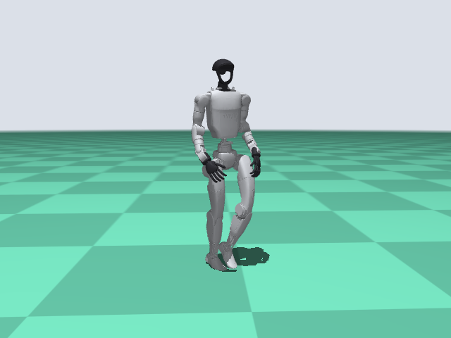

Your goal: Walk run

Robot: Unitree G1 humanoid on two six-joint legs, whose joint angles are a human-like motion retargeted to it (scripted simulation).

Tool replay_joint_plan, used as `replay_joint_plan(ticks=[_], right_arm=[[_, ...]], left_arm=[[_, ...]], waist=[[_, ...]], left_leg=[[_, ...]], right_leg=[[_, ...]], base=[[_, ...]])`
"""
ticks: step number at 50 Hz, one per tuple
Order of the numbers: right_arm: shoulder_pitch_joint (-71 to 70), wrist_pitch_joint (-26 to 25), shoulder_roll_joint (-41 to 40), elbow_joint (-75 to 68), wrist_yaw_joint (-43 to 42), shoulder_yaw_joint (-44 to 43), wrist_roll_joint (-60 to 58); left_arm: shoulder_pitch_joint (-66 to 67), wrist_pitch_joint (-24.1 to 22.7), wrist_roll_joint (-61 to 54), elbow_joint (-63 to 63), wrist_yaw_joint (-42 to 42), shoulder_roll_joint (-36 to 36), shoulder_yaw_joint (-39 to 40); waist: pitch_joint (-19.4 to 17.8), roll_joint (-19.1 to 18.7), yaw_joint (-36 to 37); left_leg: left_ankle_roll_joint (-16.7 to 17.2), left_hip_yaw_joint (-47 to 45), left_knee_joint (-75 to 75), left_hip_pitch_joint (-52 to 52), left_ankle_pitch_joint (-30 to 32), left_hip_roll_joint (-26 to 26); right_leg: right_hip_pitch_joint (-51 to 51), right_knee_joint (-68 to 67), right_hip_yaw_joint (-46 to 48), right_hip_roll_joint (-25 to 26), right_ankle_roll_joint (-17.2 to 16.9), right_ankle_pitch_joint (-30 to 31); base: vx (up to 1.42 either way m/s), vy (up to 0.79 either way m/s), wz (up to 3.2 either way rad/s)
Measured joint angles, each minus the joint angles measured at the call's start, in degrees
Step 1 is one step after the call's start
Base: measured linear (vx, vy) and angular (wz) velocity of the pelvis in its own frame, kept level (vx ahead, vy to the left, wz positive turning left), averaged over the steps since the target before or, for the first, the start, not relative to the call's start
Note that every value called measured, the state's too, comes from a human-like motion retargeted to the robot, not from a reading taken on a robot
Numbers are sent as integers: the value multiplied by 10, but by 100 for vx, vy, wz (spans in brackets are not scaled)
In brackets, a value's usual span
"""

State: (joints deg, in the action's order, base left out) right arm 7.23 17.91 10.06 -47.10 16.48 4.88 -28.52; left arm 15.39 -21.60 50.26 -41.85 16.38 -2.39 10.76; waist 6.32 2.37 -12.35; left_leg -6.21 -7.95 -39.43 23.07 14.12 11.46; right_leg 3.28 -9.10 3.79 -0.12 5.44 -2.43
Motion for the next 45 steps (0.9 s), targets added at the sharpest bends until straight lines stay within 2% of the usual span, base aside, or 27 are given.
replay_joint_plan(ticks=[3, 6, 7, 8, 9, 10, 12, 13, 14, 15, 18, 20, 24, 27, 28, 29, 30, 32, 33, 35, 36, 37, 39, 40, 43, 45], right_arm=[[3, 6, 8, 5, -2, 26, -2], [8, 12, 5, 3, -17, 24, -15], [9, 14, 2, 0, -17, 20, -18], [9, 16, -2, -3, -12, 13, -21], [11, 17, -6, -7, -5, 6, -23], [12, 17, -10, -10, 3, -1, -24], [22, 18, -18, -23, 11, -15, -31], [18, 14, -22, -29, 9, -13, -34], [15, 9, -28, -31, 9, -11, -32], [11, 2, -34, -30, 9, -8, -29], [24, 15, -25, -6, 3, -26, -13], [37, 27, -21, 12, -23, -32, -3], [54, 50, -10, 32, -61, -45, 16], [54, 56, -6, 39, -75, -49, 24], [52, 55, -3, 43, -78, -48, 21], [52, 53, 0, 49, -80, -46, 17], [53, 51, 3, 56, -83, -42, 12], [59, 45, 0, 65, -91, -23, 1], [59, 42, -7, 62, -93, -25, -3], [35, 33, -15, 49, -69, -53, -10], [29, 20, -14, 43, -47, -52, -17], [24, 6, -14, 38, -26, -50, -22], [18, -20, -14, 32, -4, -37, -23], [16, -27, -14, 31, -1, -30, -21], [10, -11, -8, 33, -16, 2, -10], [12, 6, -5, 33, -35, 16, -8]], left_arm=[[-1, 0, 0, 20, -4, -14, -2], [-12, 12, 10, 41, 11, -26, -9], [-18, 17, 12, 48, 17, -29, -12], [-22, 21, 14, 53, 22, -29, -16], [-26, 25, 13, 59, 25, -30, -18], [-29, 28, 11, 64, 27, -31, -21], [-26, 28, 7, 55, 15, -22, -21], [-31, 31, 6, 44, 11, -18, -7], [-35, 35, 9, 36, 19, -16, 4], [-39, 41, 14, 28, 32, -16, 14], [-41, 45, 11, 7, 54, -12, -4], [-42, 36, -1, -11, 41, -9, -15], [-32, 21, -19, -29, 34, -6, -48], [-29, 19, -13, -32, 41, -6, -59], [-31, 18, -10, -32, 41, -6, -61], [-33, 17, -9, -32, 42, -8, -63], [-34, 15, -8, -32, 42, -10, -65], [-20, 8, 1, -34, 44, -13, -50], [-12, 7, 14, -40, 41, -13, -47], [-21, 14, 41, -52, 38, 1, -34], [-20, 20, 48, -52, 47, 11, -21], [-17, 23, 51, -49, 54, 18, -9], [-3, 17, 33, -35, 47, 24, 3], [3, 12, 19, -28, 35, 27, 6], [6, -9, -22, -17, 11, 18, 15], [2, -19, -38, -13, 18, 6, 17]], waist=[[-12, 8, 58], [-36, 11, 109], [-41, 11, 114], [-45, 13, 117], [-43, 15, 112], [-39, 17, 102], [-34, 35, 50], [-33, 40, 15], [-30, 23, 12], [-26, -5, 25], [-18, -32, 43], [-15, -46, 26], [-8, -71, -54], [-10, -77, -87], [-12, -77, -87], [-13, -78, -87], [-14, -79, -87], [-15, -77, -64], [-25, -93, -45], [-24, -99, -11], [-10, -77, -15], [1, -59, -17], [9, -38, -14], [9, -29, -12], [1, -1, 28], [-11, 3, 61]], left_leg=[[2, 5, 191, 10, -47, -3], [48, 33, 327, -10, -83, -1], [39, 39, 346, -16, -80, 2], [-10, 30, 345, -18, -40, 5], [-51, 23, 334, -26, -64, 9], [-88, 17, 317, -38, -120, 15], [-87, 61, 246, -50, -180, 45], [-84, 72, 217, -50, -200, 56], [-76, 70, 209, -54, -215, 29], [-65, 60, 211, -60, -226, -19], [-58, 41, 255, -124, -231, -43], [-49, 44, 295, -161, -191, -42], [-4, 59, 327, -225, -85, -45], [17, 52, 326, -275, -15, -42], [22, 50, 316, -291, 7, -40], [29, 54, 294, -299, 37, -36], [37, 60, 266, -304, 70, -31], [46, 20, 132, -273, 154, -33], [37, -11, 7, -239, 158, -80], [47, 2, -136, -162, 159, -94], [39, 13, -134, -134, 138, -56], [24, 16, -132, -108, 113, -31], [-25, -4, -117, -61, 39, -29], [-39, -7, -99, -37, -2, -26], [-26, -17, 55, 10, -63, -23], [-23, -11, 193, 12, -89, -20]], right_leg=[[-54, 28, -8, 30, -9, 85], [-112, 29, 1, 52, -12, 162], [-125, 19, 6, 56, -21, 188], [-136, 1, 15, 53, -39, 218], [-136, -28, 26, 53, -64, 253], [-131, -63, 37, 53, -93, 292], [-71, -252, 56, 39, -140, 324], [-32, -342, 52, 30, -157, 324], [-1, -371, 38, 44, -155, 319], [26, -369, 21, 70, -144, 311], [109, -377, 22, 60, -87, 201], [158, -337, 27, 49, -84, 140], [214, -146, 59, 1, -108, 60], [220, -9, 16, 2, -107, -6], [219, 9, 8, -2, -98, 9], [216, 8, 9, 1, -62, 31], [212, -4, 14, 6, -12, 56], [194, -77, -21, 30, 15, -5], [180, -112, -50, 67, 15, -42], [157, -136, -11, 46, 9, -77], [143, -126, -18, 22, 9, -81], [127, -115, -23, 4, 10, -85], [87, -89, -14, -4, 12, -78], [66, -70, -1, -8, 10, -60], [3, -12, 2, 4, -16, 52], [-41, 13, 5, 24, -27, 131]], base=[[111, -52, -114], [110, -47, -88], [105, -43, -5], [124, -45, 13], [146, -50, 37], [154, -45, 92], [133, -39, 132], [113, -48, 42], [116, -54, -87], [110, -45, -161], [105, -35, -101], [119, -38, 23], [107, -34, 120], [122, -49, 49], [115, -41, -6], [108, -33, -13], [127, -47, -54], [149, -63, -103], [142, -52, -77], [131, -37, -19], [123, -29, 26], [122, -29, 33], [116, -34, 37], [101, -37, 32], [118, -47, -39], [117, -45, -71]])
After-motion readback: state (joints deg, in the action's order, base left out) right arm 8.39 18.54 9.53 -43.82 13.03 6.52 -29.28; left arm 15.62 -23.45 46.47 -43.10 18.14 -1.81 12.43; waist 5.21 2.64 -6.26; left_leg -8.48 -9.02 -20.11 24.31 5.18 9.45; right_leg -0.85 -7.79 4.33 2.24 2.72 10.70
